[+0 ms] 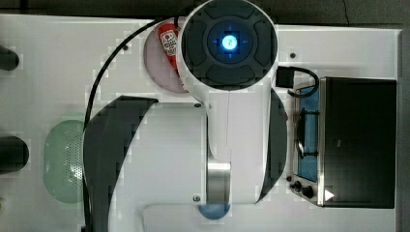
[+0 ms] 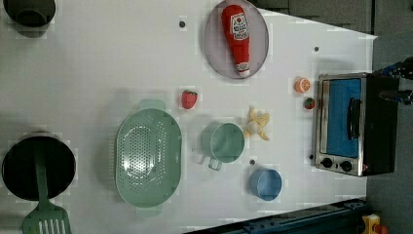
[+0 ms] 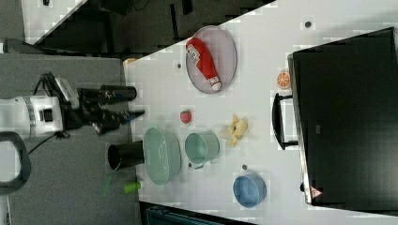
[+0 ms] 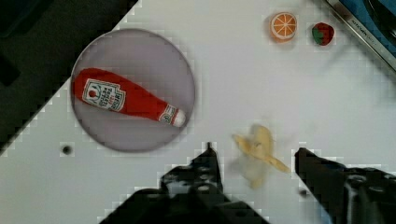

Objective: Pick banana from table and place on oven.

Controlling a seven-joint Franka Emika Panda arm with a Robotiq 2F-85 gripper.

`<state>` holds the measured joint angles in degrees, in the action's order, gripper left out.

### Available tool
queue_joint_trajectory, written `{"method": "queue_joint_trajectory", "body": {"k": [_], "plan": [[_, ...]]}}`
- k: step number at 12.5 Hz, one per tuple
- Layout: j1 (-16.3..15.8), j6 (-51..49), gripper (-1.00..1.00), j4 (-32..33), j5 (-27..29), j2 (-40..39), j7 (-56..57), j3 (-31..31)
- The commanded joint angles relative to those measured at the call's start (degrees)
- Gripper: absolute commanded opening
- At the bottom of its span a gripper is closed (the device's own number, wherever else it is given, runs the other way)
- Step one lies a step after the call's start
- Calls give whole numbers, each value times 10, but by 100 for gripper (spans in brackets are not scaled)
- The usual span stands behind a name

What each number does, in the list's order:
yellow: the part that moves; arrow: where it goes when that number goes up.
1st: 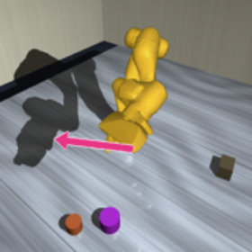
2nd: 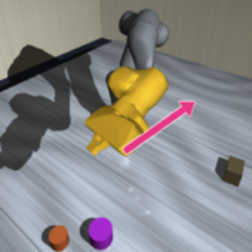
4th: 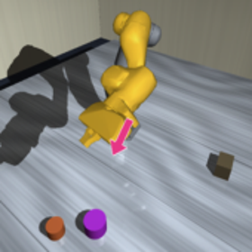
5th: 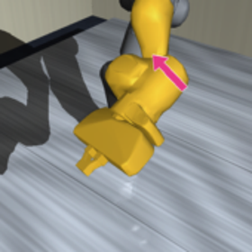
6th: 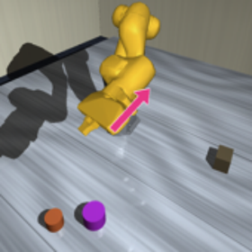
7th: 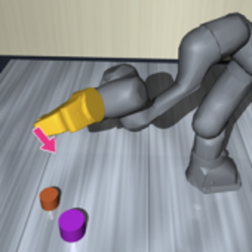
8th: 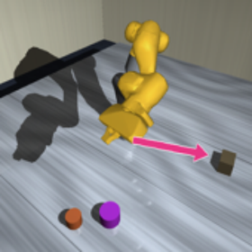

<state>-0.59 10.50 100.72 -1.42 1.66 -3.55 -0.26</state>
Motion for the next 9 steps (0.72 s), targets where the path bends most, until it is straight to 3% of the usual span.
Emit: {"method": "queue_joint_trajectory", "body": {"k": [1, 3, 9], "plan": [[17, -104, 60, 108, 4, 210, -24, -10], [17, -104, 99, 108, 4, 210, -24, -10], [17, -72, 100, 146, 4, 174, -24, -9]]}}
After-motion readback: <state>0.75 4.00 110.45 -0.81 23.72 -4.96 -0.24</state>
